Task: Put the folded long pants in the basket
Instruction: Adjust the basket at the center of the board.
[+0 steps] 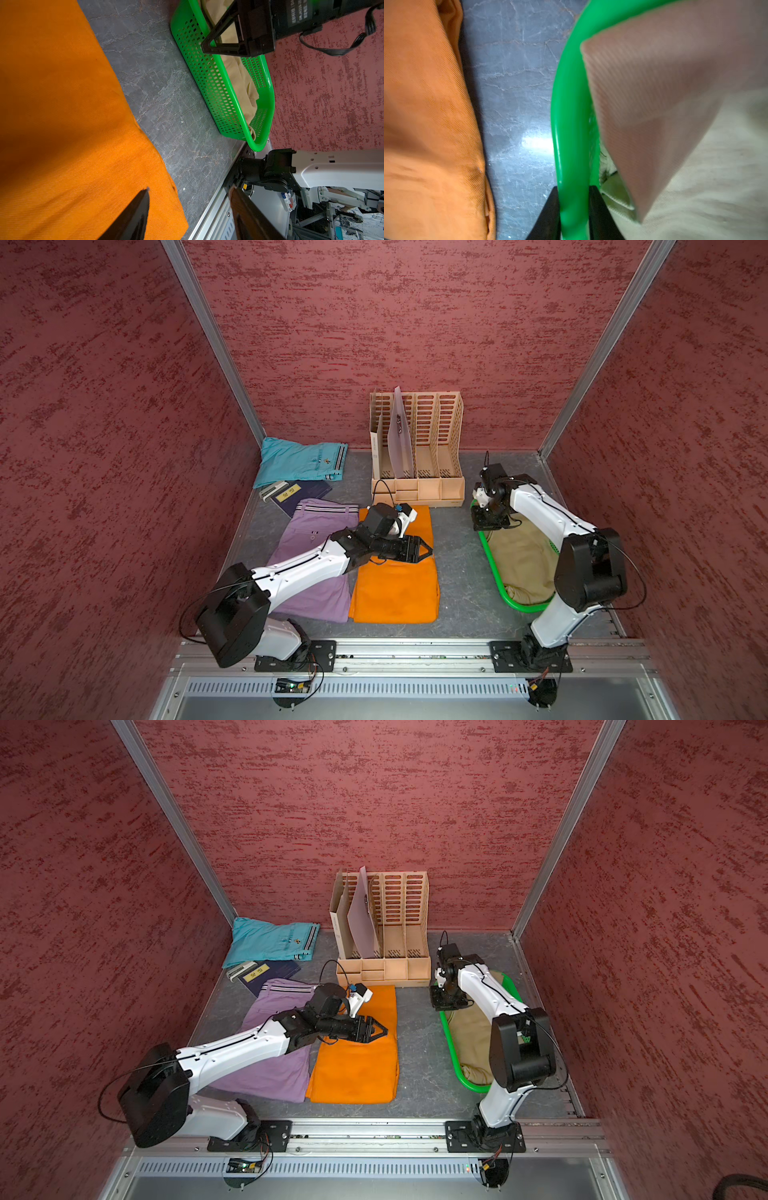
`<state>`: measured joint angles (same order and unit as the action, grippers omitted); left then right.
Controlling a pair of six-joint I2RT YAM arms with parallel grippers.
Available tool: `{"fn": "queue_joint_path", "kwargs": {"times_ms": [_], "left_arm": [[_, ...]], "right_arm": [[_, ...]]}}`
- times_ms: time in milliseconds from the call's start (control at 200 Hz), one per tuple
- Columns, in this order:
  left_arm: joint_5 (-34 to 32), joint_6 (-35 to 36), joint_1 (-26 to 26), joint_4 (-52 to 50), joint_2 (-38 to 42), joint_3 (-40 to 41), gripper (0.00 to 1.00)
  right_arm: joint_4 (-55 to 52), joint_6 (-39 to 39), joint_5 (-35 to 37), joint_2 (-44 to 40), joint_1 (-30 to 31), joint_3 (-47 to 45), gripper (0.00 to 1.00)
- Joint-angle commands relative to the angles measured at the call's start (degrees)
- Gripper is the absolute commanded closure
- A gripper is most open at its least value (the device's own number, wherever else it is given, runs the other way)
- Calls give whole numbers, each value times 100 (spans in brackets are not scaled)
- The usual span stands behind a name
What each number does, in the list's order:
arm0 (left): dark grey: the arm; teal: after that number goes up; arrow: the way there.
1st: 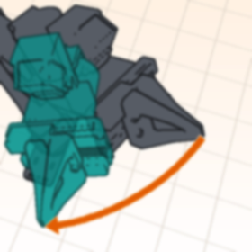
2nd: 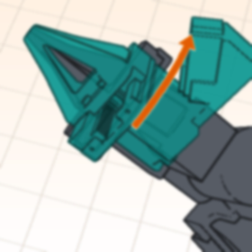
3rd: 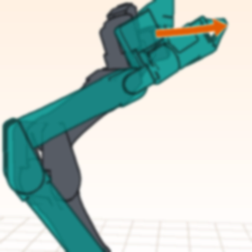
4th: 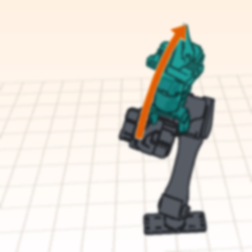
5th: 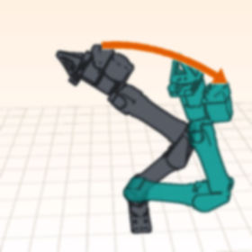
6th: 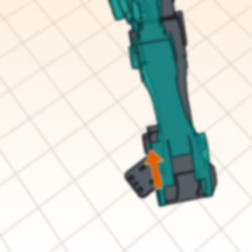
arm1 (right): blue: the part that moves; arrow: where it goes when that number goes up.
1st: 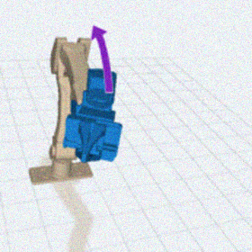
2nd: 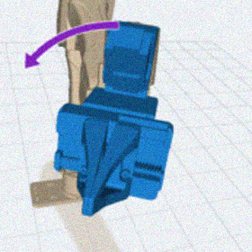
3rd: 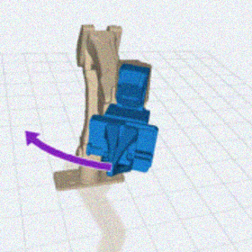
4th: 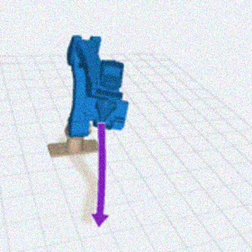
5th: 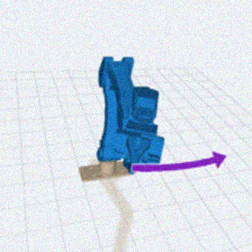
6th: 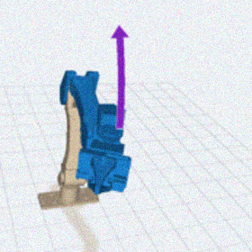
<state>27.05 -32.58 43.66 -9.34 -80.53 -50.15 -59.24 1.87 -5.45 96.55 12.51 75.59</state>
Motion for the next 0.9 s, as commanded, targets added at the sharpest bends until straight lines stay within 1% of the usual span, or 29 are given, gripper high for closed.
{"fn": "queue_joint_path", "kwargs": {"times_ms": [0,85,185,306,386,401,451,506,566,621,691,731,761,806,831,867,892], "left_arm": [[75,110,-42,-70,-1,-149,34],[89,173,-42,-176,-29,-239,34],[89,212,-50,-258,-54,-323,34],[81,221,-51,-327,-55,-399,34],[62,222,-59,-370,-11,-399,34],[51,225,-66,-382,-1,-392,34],[33,213,-90,-432,40,-377,34],[28,184,-135,-443,89,-340,34],[58,113,-200,-381,145,-282,33],[191,21,-283,-270,160,-262,32],[286,6,-347,-236,93,-363,29],[346,45,-358,-250,1,-482,27],[400,86,-358,-300,-103,-604,27],[450,135,-351,-383,-292,-806,26],[478,146,-349,-399,-392,-912,26],[530,146,-341,-405,-538,-1057,26],[572,151,-332,-393,-635,-1158,26]], "right_arm": [[-410,-1187,311,-510,139,-270,85],[-419,-1583,171,-706,175,-457,86],[-352,-2482,78,-1001,450,-884,84],[-545,-3033,45,-1166,624,-1119,83],[-734,-3603,-207,-1279,831,-1365,78],[-719,-3680,-234,-1445,893,-1450,77],[-589,-3715,-231,-1610,960,-1623,72],[-570,-3791,-274,-1748,979,-1685,62],[-568,-3799,-159,-1900,998,-1664,56],[-479,-3757,-119,-2095,1005,-1607,48],[-443,-3719,-430,-2447,1000,-1507,42],[-448,-3684,-626,-2672,1004,-1446,35],[-426,-3603,-693,-2816,1002,-1415,30],[-385,-3485,-790,-3023,999,-1382,29],[-303,-3363,-788,-3135,991,-1391,25],[-39,-3028,-605,-3311,949,-1480,20],[215,-2606,-338,-3413,902,-1563,17]]}}
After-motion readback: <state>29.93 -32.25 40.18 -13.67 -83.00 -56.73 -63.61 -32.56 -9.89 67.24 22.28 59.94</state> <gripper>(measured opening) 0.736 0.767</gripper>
